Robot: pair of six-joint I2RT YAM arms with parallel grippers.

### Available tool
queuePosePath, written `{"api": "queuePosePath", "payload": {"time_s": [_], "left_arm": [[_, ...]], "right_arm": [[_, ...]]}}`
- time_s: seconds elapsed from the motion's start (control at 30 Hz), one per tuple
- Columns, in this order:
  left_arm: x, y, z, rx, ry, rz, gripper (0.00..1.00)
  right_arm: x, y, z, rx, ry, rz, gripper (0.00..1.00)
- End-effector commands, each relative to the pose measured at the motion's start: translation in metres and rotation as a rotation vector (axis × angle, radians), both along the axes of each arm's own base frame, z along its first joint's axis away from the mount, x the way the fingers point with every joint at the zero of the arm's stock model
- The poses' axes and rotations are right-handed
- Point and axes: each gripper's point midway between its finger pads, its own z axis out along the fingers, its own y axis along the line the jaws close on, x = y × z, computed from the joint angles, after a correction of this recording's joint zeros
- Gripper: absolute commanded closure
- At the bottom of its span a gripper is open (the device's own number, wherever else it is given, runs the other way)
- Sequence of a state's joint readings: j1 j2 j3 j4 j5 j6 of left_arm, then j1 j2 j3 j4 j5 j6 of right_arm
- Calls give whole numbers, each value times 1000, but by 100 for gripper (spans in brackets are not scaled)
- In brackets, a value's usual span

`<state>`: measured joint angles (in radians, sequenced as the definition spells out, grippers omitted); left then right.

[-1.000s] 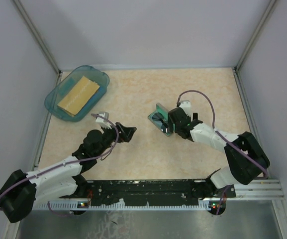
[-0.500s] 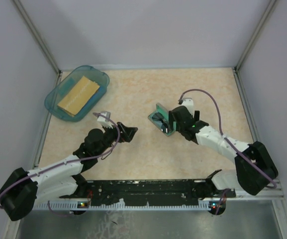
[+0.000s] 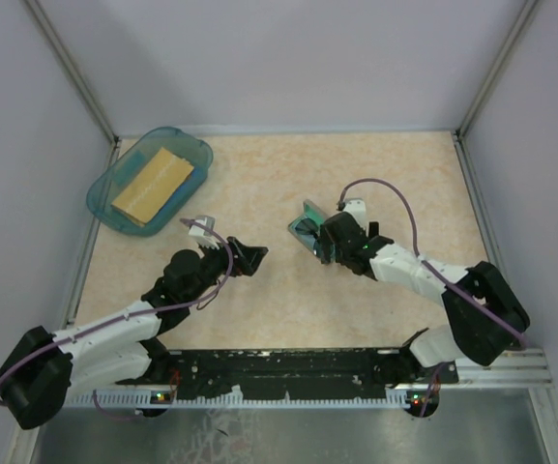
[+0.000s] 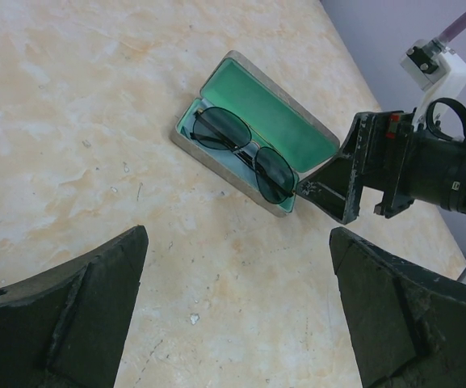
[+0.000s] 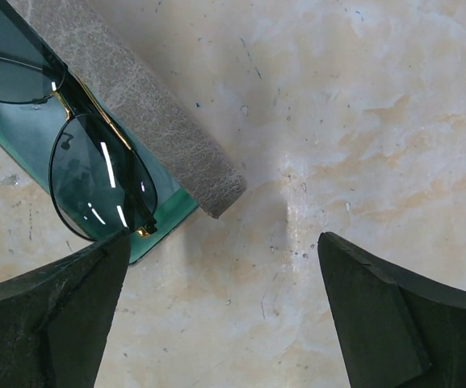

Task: Organize the sunglasses
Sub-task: Place the sunglasses in the sunglasses case.

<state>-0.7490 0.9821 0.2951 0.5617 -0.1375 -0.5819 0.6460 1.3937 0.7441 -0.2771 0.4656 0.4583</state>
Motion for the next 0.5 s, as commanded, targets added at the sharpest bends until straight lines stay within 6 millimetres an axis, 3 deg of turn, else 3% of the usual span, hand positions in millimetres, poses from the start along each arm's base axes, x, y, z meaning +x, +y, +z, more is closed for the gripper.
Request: {"api": "queuePosePath", "payload": {"time_s": [0.0,0.47], "left_arm": [[2,-3,21,-34,-52,-9,0],[2,-2,22,-35,-53,-5,0]], "right_arm": [[-1,1,-7,5,3,-15,1],[0,2,-14,-2,13,-15,1]]}}
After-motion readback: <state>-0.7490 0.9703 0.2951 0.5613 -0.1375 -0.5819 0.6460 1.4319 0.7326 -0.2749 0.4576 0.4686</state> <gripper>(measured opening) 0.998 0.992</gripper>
